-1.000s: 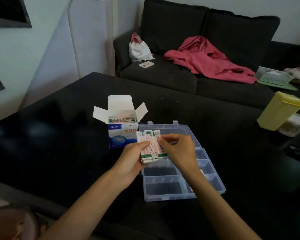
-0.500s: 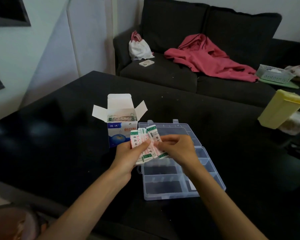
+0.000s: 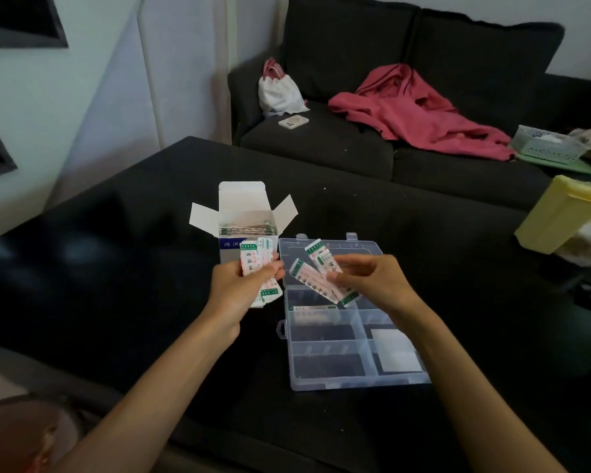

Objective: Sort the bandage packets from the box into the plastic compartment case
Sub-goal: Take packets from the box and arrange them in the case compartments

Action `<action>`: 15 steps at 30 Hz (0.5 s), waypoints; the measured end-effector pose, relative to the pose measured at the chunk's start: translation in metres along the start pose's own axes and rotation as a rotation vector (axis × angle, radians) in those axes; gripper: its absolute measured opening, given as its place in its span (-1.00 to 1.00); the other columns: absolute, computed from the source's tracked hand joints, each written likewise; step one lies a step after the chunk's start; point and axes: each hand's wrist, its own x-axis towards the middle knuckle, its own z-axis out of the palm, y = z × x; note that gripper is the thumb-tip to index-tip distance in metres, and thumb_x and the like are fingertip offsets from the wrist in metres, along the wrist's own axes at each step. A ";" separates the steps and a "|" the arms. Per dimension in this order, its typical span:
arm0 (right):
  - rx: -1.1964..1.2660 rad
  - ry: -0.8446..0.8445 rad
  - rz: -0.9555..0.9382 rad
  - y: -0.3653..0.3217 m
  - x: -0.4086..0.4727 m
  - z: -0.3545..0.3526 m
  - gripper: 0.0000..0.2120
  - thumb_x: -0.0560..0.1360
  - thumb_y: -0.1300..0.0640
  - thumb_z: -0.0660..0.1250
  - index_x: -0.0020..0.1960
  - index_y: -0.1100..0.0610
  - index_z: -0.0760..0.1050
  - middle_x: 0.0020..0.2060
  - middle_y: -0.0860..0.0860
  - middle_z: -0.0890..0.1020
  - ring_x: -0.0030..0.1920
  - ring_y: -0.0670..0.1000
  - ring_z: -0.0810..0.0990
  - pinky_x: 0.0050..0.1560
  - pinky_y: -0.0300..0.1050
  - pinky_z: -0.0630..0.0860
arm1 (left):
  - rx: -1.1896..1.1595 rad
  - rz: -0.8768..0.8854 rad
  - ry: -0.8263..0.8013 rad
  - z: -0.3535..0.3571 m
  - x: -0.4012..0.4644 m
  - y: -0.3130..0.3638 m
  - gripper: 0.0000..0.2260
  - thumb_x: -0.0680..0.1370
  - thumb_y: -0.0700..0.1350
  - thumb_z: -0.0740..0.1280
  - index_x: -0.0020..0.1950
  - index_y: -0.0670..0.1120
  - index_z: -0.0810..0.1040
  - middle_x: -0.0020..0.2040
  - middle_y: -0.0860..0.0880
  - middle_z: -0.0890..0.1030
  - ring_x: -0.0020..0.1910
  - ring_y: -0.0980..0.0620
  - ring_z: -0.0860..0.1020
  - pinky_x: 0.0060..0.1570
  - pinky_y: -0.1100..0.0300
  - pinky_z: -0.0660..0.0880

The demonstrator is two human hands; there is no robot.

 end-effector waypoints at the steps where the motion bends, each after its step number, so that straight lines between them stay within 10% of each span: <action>1: -0.082 -0.018 -0.037 0.001 0.001 -0.002 -0.78 0.45 0.24 0.39 0.07 0.06 0.59 -0.08 -0.07 0.63 -0.14 -0.10 0.63 -0.21 -0.25 0.61 | 0.008 0.012 0.014 -0.001 0.001 0.000 -0.82 0.48 -0.25 0.40 0.07 -0.12 0.60 -0.10 -0.05 0.68 -0.10 0.11 0.65 -0.12 0.23 0.57; 15: -0.352 -0.422 -0.074 -0.005 0.018 -0.014 -0.78 0.48 0.27 0.33 0.10 0.08 0.57 -0.03 -0.07 0.64 -0.03 -0.08 0.63 -0.08 -0.26 0.58 | -0.050 -0.034 0.004 -0.004 0.005 0.004 -0.78 0.46 -0.23 0.42 0.09 -0.06 0.58 -0.05 -0.04 0.68 -0.08 0.08 0.66 -0.05 0.15 0.58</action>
